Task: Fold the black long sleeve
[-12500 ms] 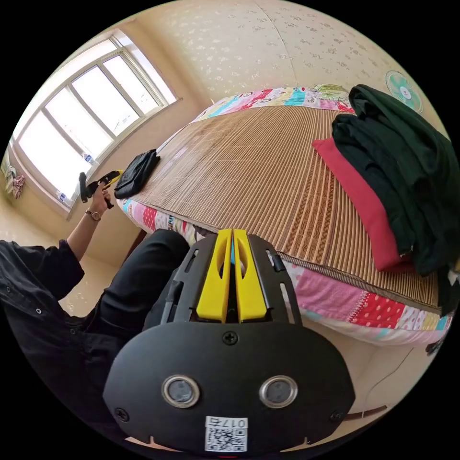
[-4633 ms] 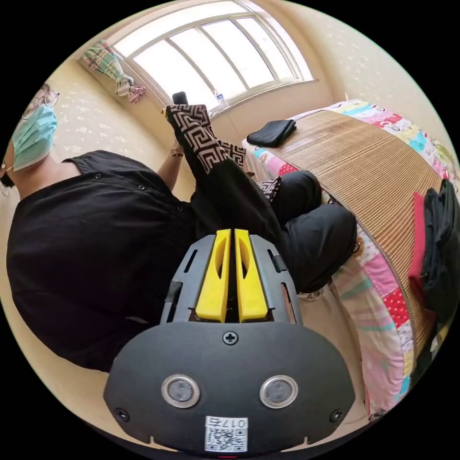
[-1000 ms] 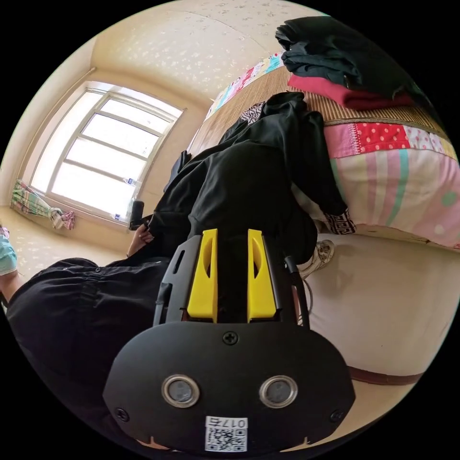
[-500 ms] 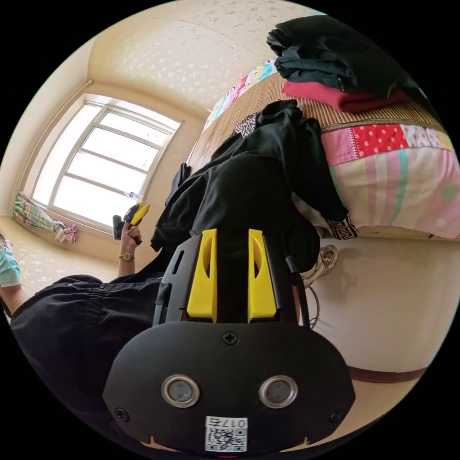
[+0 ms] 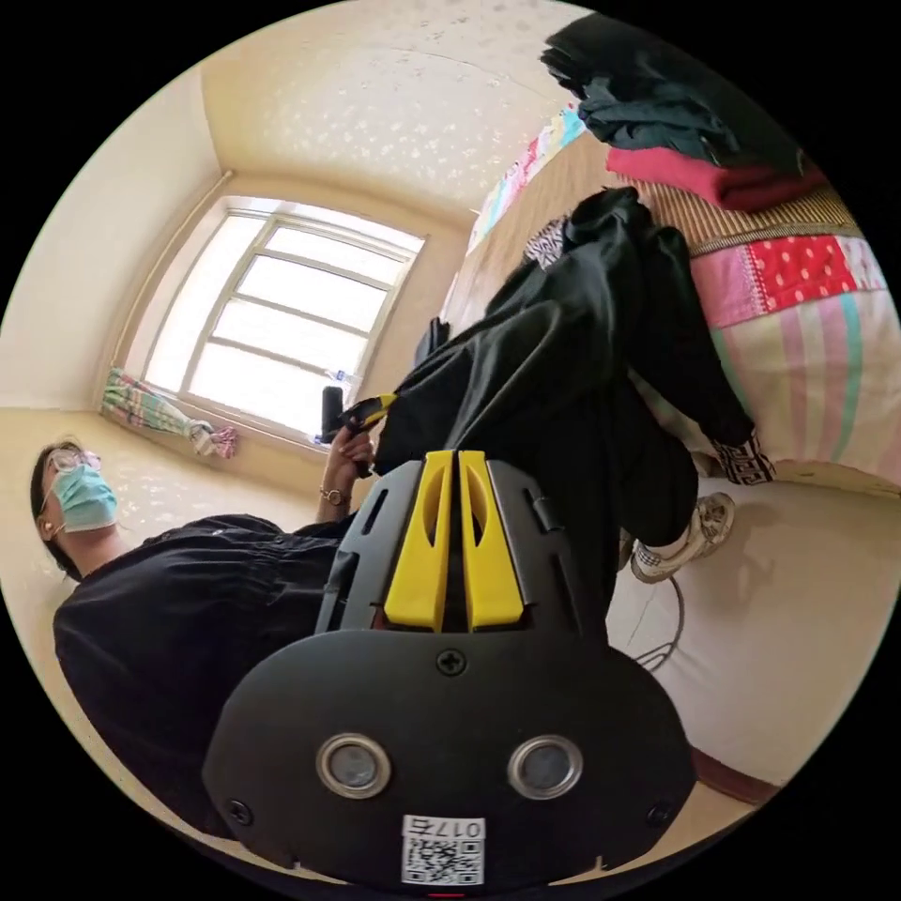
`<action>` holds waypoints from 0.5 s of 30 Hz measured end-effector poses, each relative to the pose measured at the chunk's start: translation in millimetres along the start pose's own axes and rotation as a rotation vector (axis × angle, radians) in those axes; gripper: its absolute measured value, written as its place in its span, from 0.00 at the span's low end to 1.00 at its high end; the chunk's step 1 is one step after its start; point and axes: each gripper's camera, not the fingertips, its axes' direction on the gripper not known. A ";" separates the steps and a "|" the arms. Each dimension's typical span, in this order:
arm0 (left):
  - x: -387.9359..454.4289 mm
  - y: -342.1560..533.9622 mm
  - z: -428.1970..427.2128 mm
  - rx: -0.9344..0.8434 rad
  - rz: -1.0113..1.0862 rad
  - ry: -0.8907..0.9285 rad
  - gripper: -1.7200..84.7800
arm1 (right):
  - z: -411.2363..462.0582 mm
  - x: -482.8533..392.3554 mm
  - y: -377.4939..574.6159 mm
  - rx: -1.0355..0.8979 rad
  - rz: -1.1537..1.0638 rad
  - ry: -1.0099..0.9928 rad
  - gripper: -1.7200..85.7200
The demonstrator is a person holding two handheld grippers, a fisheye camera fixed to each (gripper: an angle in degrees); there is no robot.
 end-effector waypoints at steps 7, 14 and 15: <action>9.2 66.7 -118.5 -0.022 0.062 0.045 0.05 | -43.9 -81.1 32.1 0.034 -0.280 -0.211 0.04; -73.9 110.0 -123.1 -0.050 -0.249 0.047 0.14 | 9.7 -76.4 72.2 -0.188 -0.134 -0.143 0.09; -79.2 112.3 -126.6 -0.013 -0.269 0.058 0.14 | 1.9 -62.6 79.0 -0.047 -0.058 -0.192 0.09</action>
